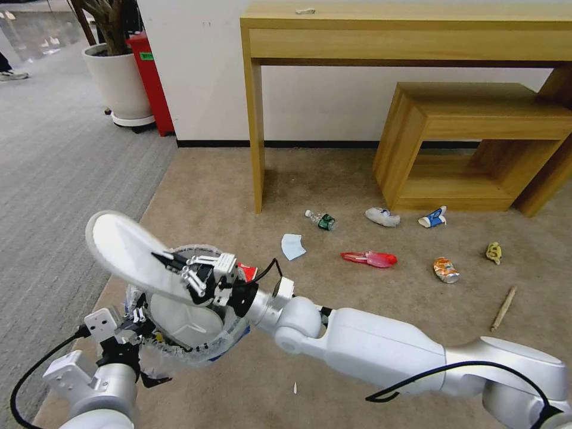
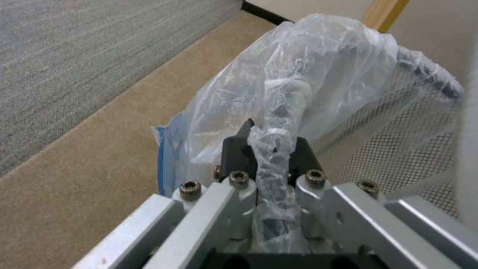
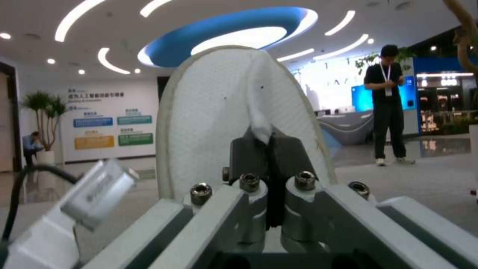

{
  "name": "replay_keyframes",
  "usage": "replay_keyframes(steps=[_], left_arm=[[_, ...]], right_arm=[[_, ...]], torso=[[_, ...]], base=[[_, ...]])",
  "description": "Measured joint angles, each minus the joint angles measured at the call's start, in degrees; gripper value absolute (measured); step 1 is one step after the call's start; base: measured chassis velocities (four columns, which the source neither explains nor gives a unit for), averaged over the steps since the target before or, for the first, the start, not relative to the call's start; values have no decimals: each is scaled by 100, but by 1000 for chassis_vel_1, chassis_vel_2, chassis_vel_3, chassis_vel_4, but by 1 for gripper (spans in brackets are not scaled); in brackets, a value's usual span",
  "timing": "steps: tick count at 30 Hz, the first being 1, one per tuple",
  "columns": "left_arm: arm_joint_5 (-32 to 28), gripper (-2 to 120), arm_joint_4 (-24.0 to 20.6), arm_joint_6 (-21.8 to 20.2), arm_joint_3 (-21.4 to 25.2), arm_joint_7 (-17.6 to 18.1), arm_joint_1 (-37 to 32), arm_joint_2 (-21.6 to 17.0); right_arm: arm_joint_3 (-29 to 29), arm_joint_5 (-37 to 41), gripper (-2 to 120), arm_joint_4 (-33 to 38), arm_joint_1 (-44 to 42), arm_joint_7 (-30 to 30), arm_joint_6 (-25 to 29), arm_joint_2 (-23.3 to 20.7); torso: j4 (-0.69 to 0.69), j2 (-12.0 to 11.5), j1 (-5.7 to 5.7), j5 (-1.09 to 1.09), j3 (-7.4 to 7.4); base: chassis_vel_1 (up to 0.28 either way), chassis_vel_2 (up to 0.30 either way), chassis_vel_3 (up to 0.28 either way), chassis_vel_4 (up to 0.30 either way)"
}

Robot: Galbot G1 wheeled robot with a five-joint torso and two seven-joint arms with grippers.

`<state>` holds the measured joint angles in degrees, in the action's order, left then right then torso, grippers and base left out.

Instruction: Pick up the trash bin and place the garbage on the floor into it.

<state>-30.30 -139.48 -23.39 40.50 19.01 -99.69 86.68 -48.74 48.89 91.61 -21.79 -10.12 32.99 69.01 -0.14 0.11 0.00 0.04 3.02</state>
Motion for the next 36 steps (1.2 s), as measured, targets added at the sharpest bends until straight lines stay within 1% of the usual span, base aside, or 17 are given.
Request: replay_keyframes(steps=[8, 14, 16, 17, 18, 19, 20, 21, 23, 24, 25, 28, 29, 32, 33, 35, 36], left_arm=[[-4, 4, -62, 0, -19, -17, -48, 7], [-32, 4, -81, 1, 3, -21, -58, -6], [-47, 4, -89, 4, 6, -22, -60, -8], [-47, 4, -89, 4, 6, -22, -60, -8], [-52, 4, -90, 5, 6, -22, -60, -9], [-58, 4, -90, 6, 5, -23, -54, -11], [-64, 4, -89, 6, 5, -23, -37, -12], [-64, 4, -89, 6, 5, -23, -37, -12], [-68, 4, -75, 10, -1, -23, -19, -14], [-69, 4, -62, 10, -6, -22, -10, -15], [-69, 4, -62, 10, -6, -22, -10, -15], [-69, 4, -21, 15, -18, -23, 23, -14], [-69, 4, -21, 15, -18, -23, 23, -14], [-71, 4, 10, 20, -23, -23, 39, -16], [-71, 4, 10, 20, -23, -23, 39, -16], [-91, 4, 61, 28, 10, -24, 74, -35], [-91, 4, 61, 28, 10, -24, 74, -35]], right_arm=[[-12, -124, 0, -353, -122, -85, 67, 169], [-14, -198, 0, -408, -159, -88, 68, 208], [-3, -253, 9, -460, -168, -91, 67, 208], [-3, -253, 9, -460, -168, -91, 67, 208], [1, -266, 12, -473, -172, -92, 68, 208], [12, -289, 19, -491, -177, -97, 70, 202], [26, -310, 22, -506, -190, -103, 78, 192], [26, -310, 22, -506, -190, -103, 78, 192], [63, -343, 34, -533, -211, -114, 88, 176], [76, -356, 37, -554, -222, -121, 99, 175], [76, -356, 37, -554, -222, -121, 99, 175], [119, -409, 52, -632, -238, -130, 131, 192], [119, -409, 52, -632, -238, -130, 131, 192], [148, -419, 65, -672, -256, -129, 154, 235], [148, -419, 65, -672, -256, -129, 154, 235], [237, -390, 77, -627, -258, -80, 143, 248], [237, -390, 77, -627, -258, -80, 143, 248]], torso=[[0, 0, 0, 0, 0], [0, 0, 0, 0, 0], [0, 0, 0, 0, 0], [0, 0, 0, 0, 0], [0, 0, 0, 1, 0], [0, 0, 0, 1, 0], [0, 0, 0, 1, 0], [0, 0, 0, 1, 0], [0, 0, 0, 1, 0], [0, 0, 0, 1, 0], [0, 0, 0, 1, 0], [0, 0, 0, 1, 0], [0, 0, 0, 1, 0], [0, 0, 0, 1, 0], [0, 0, 0, 1, 0], [1, 0, 0, 1, 0], [1, 0, 0, 1, 0]], base=[[0, 0, 0, 0], [0, 0, 0, 0], [0, 0, 0, 0], [0, 0, 0, 0], [0, 0, 0, 0], [0, 0, 0, 0], [0, 0, 0, 0], [0, 0, 0, 0], [0, 0, 0, 0], [0, 0, 0, 0], [0, 0, 0, 0], [0, 0, 0, 0], [0, 0, 0, 0], [0, 0, 0, 0], [0, 0, 0, 0], [0, 0, 0, 0], [0, 0, 0, 0]])
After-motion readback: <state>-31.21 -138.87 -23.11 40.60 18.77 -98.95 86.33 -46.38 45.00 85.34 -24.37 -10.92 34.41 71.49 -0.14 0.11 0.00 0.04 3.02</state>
